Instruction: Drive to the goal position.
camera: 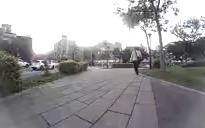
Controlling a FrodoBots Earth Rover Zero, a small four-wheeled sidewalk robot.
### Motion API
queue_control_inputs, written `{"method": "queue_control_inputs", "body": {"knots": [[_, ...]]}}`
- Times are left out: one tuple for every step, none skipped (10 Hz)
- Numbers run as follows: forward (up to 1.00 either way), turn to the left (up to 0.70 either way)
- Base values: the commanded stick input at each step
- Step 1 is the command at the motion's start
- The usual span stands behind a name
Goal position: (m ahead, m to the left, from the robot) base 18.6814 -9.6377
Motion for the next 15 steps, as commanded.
{"method": "queue_control_inputs", "body": {"knots": [[1.00,0.00],[1.00,0.00],[1.00,0.00],[1.00,0.00],[1.00,0.00],[1.00,-0.23],[1.00,-0.40],[1.00,-0.15],[1.00,0.00],[1.00,0.00],[1.00,0.00],[1.00,0.00],[1.00,0.00],[1.00,0.00],[1.00,0.00]]}}
